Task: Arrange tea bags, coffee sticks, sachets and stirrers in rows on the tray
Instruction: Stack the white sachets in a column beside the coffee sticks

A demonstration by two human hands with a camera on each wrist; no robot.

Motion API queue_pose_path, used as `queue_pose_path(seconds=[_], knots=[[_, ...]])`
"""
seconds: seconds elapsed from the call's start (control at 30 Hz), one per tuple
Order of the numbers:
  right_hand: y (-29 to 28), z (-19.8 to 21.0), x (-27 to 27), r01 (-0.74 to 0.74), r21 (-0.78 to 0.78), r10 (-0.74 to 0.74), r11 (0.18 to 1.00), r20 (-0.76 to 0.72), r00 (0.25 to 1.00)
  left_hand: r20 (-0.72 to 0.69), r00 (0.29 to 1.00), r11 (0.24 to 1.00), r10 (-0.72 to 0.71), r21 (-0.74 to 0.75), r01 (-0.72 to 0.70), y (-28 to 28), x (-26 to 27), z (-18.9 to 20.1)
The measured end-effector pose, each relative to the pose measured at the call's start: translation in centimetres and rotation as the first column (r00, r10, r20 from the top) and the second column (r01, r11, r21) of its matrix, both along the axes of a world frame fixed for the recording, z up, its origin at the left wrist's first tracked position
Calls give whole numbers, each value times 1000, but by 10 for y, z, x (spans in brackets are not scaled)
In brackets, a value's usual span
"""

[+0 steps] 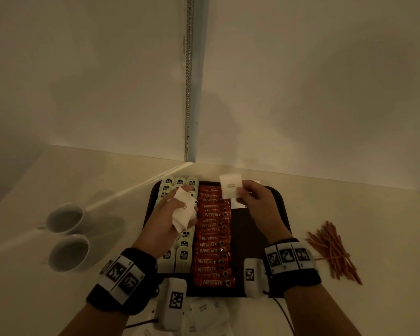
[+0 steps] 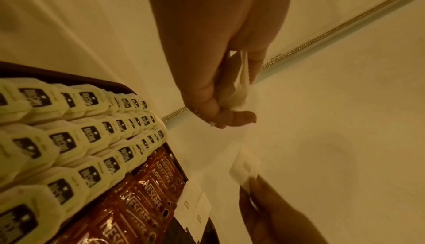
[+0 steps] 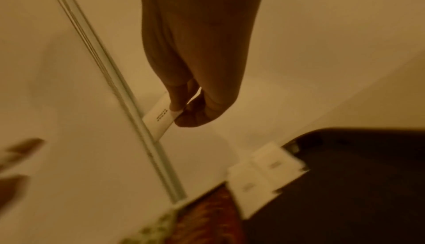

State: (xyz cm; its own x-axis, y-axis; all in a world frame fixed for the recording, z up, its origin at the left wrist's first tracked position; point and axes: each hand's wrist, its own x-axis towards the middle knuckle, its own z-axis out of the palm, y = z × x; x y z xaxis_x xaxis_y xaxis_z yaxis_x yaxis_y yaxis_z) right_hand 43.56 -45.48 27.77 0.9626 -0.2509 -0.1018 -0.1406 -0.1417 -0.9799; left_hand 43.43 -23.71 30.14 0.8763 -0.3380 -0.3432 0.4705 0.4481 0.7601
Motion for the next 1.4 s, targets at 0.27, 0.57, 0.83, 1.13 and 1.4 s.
queue_pose_path(seconds=[0.27,0.57,0.83,1.13,1.4], knots=[[-86,-81,19,329,-390,-416,860,-164,895,-18,995,995,101,15,-101,7,4,-12],[-82,-108,23,262,-464,-417,846,-270,868,-13,993,992,118,37,-117,4,8,-18],[-76,-110,31,304,-500,-474,811,-257,842,-59,985,987,161,23,-160,4,8,-17],[-50,-69,35,320,-411,-408,854,-147,901,-46,976,976,212,69,-208,-1,11,-12],[49,27,7,-388,-33,387,921,-32,921,99,976,974,194,100,-203,-6,6,-10]])
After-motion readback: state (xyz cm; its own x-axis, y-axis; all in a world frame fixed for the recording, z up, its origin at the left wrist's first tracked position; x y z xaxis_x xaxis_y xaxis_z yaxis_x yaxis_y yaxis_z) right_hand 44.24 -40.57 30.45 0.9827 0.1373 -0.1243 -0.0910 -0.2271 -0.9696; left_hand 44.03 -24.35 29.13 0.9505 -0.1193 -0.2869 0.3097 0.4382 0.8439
